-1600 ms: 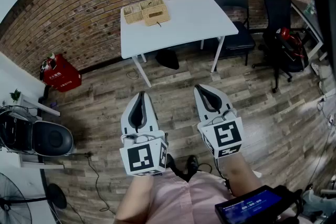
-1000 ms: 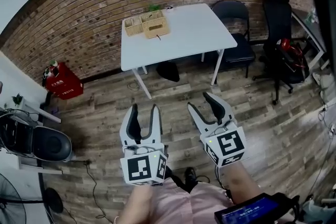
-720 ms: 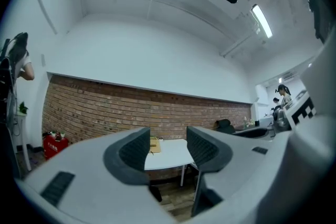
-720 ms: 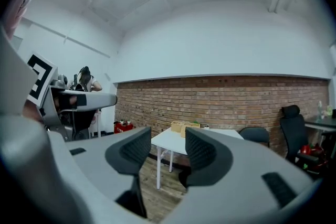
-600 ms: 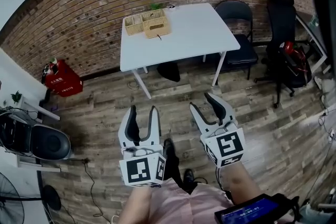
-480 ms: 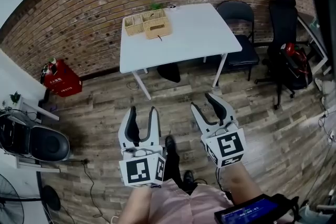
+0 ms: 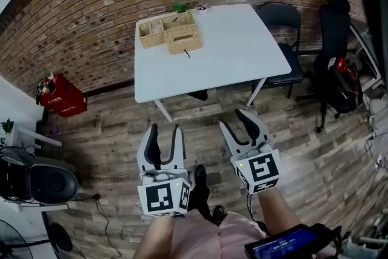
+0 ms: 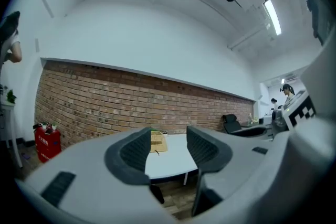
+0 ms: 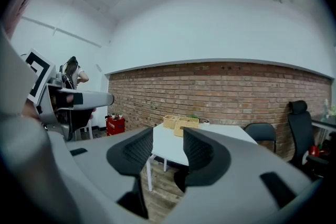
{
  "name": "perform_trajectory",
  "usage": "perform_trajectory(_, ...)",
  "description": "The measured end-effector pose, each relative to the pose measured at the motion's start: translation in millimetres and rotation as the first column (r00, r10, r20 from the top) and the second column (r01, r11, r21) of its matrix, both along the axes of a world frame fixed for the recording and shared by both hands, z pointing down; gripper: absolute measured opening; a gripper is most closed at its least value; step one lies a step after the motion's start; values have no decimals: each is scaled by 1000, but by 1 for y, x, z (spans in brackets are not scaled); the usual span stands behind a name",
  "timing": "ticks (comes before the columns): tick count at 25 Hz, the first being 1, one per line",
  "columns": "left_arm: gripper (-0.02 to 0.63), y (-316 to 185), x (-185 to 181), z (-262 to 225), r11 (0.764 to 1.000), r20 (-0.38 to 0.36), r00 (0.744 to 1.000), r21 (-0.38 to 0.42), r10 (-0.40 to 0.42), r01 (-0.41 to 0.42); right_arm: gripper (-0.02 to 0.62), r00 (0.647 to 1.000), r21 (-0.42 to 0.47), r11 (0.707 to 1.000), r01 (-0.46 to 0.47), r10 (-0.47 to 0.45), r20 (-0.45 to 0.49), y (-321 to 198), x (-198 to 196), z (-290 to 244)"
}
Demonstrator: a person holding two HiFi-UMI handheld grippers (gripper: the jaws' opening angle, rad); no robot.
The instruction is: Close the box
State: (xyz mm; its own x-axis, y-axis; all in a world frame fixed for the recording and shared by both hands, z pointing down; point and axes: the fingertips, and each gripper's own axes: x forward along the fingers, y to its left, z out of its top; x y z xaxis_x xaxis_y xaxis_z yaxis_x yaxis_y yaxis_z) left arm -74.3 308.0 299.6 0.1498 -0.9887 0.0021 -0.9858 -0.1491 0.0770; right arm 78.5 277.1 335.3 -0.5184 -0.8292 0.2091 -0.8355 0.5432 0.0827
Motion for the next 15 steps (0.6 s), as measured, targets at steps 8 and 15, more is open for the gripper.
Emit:
perform_trajectory(8, 219, -88, -29, -15, 999, -1, 1000, 27, 19, -19, 173, 1000, 34, 999, -24, 24, 3, -86, -24, -21)
perform_trajectory(15, 219, -138, -36, -25, 997, 8, 999, 56, 45, -46, 166, 999, 77, 996, -53, 52, 8, -134, -30, -36)
